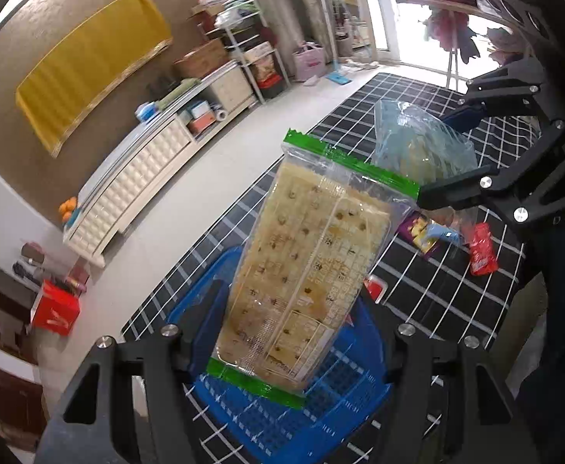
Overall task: Organize snacks
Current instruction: 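Carry both packs over the basket and open the left gripper to drop the cracker pack, then lower the striped bag into the basket and open the right gripper, then reach the right gripper to the red-and-yellow pouch and close on it, then grasp the small red packet with the left gripper while the right gripper lifts the pouch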
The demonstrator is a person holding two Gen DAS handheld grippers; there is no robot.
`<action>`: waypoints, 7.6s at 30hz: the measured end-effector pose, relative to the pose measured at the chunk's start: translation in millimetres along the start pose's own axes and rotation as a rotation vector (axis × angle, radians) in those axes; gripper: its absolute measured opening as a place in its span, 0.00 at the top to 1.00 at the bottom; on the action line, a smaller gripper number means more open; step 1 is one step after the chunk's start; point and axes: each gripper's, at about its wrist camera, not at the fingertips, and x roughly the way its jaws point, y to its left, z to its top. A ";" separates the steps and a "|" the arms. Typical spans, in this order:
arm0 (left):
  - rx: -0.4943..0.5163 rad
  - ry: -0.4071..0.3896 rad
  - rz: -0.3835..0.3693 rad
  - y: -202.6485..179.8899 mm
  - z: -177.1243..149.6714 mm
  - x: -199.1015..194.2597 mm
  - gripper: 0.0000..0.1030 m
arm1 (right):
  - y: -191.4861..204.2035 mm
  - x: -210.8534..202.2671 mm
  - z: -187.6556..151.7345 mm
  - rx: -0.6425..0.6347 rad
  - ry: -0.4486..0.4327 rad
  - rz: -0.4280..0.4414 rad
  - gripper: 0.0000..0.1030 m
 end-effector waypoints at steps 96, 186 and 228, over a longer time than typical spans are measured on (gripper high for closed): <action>-0.531 0.151 0.031 122.5 -119.8 56.5 0.20 | 98.8 171.9 93.5 -0.188 0.255 -0.077 0.09; -0.652 0.307 0.003 42.2 -115.4 116.0 0.20 | 8.5 256.6 -33.7 0.171 0.505 0.149 0.12; -0.691 0.256 -0.015 26.4 -116.5 88.4 0.20 | 61.6 238.2 -81.0 -0.086 0.416 0.143 0.69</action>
